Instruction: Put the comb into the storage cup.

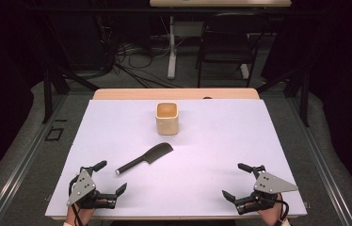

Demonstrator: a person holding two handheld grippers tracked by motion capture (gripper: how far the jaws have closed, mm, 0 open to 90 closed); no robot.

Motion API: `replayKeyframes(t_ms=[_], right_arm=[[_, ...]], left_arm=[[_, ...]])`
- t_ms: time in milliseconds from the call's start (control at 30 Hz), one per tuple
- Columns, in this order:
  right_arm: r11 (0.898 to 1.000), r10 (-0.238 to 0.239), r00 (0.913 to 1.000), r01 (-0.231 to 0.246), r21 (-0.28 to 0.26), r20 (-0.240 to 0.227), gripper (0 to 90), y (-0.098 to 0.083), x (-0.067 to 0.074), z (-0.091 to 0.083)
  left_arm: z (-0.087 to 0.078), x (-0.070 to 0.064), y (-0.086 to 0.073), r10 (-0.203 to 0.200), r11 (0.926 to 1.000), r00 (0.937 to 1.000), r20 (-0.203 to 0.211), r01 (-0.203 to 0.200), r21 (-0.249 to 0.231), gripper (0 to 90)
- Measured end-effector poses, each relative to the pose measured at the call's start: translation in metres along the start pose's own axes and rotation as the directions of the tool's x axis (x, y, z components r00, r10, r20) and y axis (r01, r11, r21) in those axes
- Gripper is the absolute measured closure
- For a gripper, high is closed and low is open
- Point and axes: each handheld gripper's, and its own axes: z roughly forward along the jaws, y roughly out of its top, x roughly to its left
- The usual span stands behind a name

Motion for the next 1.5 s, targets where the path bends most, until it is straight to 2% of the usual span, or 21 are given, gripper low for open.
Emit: replayKeyframes(t_ms=[267, 667, 933, 1133, 1500], right_arm=[[1.0, 0.004, 1.0, -0.004, 0.003, -0.005, 0.0, 0.0, 0.0, 0.0], [1.0, 0.0, 1.0, 0.0, 0.007, -0.007, 0.0, 0.0, -0.001, 0.001], [1.0, 0.001, 1.0, -0.001, 0.01, -0.004, 0.0, 0.0, -0.001, 0.001], [1.0, 0.002, 1.0, -0.001, 0.014, -0.006, 0.0, 0.0, -0.001, 0.001], [1.0, 0.0, 0.9999, 0.001, 0.011, -0.014, 0.0, 0.0, -0.001, 0.002]], left_arm=[[0.001, -0.001, 0.004, 0.002, 0.9997, 1.0, -0.001, -0.002, 0.026, 0.0], [0.011, -0.002, 0.009, -0.005, 0.9943, 0.9999, 0.009, 0.004, 0.107, 0.3], [0.019, 0.0, 0.013, -0.019, 0.9911, 0.9998, -0.008, 0.02, 0.132, 0.0], [0.026, 0.001, 0.016, -0.004, 0.9896, 1.0, -0.005, 0.005, 0.144, 0.0], [0.037, 0.007, 0.019, 0.013, 0.9808, 0.9999, 0.01, -0.015, 0.194, 0.3]])
